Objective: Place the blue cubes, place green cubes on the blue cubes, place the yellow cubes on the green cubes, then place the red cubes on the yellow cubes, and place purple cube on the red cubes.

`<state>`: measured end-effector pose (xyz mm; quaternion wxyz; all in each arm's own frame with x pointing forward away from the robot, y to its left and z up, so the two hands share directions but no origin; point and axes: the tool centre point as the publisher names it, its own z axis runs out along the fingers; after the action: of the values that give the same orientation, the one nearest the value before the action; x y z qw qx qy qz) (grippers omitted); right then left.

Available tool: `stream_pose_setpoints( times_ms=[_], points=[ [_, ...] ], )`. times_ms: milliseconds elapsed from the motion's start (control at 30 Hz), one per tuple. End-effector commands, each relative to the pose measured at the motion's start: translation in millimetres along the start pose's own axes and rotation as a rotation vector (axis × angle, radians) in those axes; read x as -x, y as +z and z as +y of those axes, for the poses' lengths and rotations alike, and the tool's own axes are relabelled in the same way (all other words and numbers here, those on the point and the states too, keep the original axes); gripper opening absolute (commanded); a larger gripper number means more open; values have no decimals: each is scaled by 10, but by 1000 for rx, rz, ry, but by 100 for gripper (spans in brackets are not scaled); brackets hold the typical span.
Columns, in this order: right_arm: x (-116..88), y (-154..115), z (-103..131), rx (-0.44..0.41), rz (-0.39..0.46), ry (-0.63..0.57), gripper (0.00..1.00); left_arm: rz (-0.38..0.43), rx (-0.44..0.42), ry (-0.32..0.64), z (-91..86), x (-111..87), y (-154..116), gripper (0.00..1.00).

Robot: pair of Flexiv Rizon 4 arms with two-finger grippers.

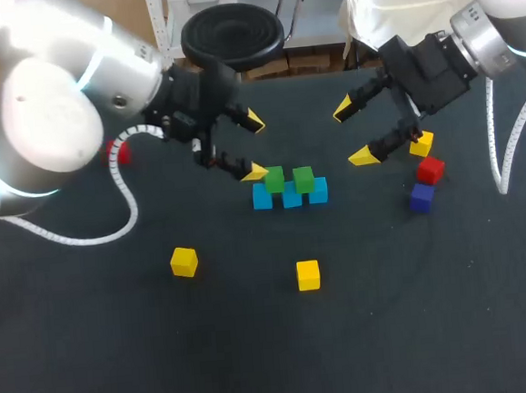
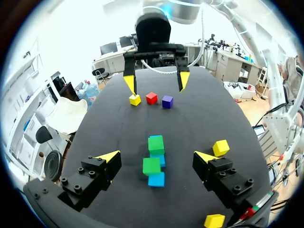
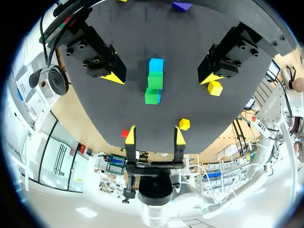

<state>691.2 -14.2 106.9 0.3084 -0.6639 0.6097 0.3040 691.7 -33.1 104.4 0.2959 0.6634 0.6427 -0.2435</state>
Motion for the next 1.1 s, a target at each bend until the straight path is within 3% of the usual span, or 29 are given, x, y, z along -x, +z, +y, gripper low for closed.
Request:
stream_pose_setpoints(
  times_ms=[33, 800, 1100],
  points=[
    [2, 2, 1, -1, 1, 1, 100, -28, 27, 0, -158, -50, -189, 100],
    [2, 2, 1, -1, 1, 1, 100, -86, 31, 12, -197, -130, -649, 100],
    [2, 2, 1, -1, 1, 1, 100, -86, 31, 12, -197, -130, -649, 100]
  ],
)
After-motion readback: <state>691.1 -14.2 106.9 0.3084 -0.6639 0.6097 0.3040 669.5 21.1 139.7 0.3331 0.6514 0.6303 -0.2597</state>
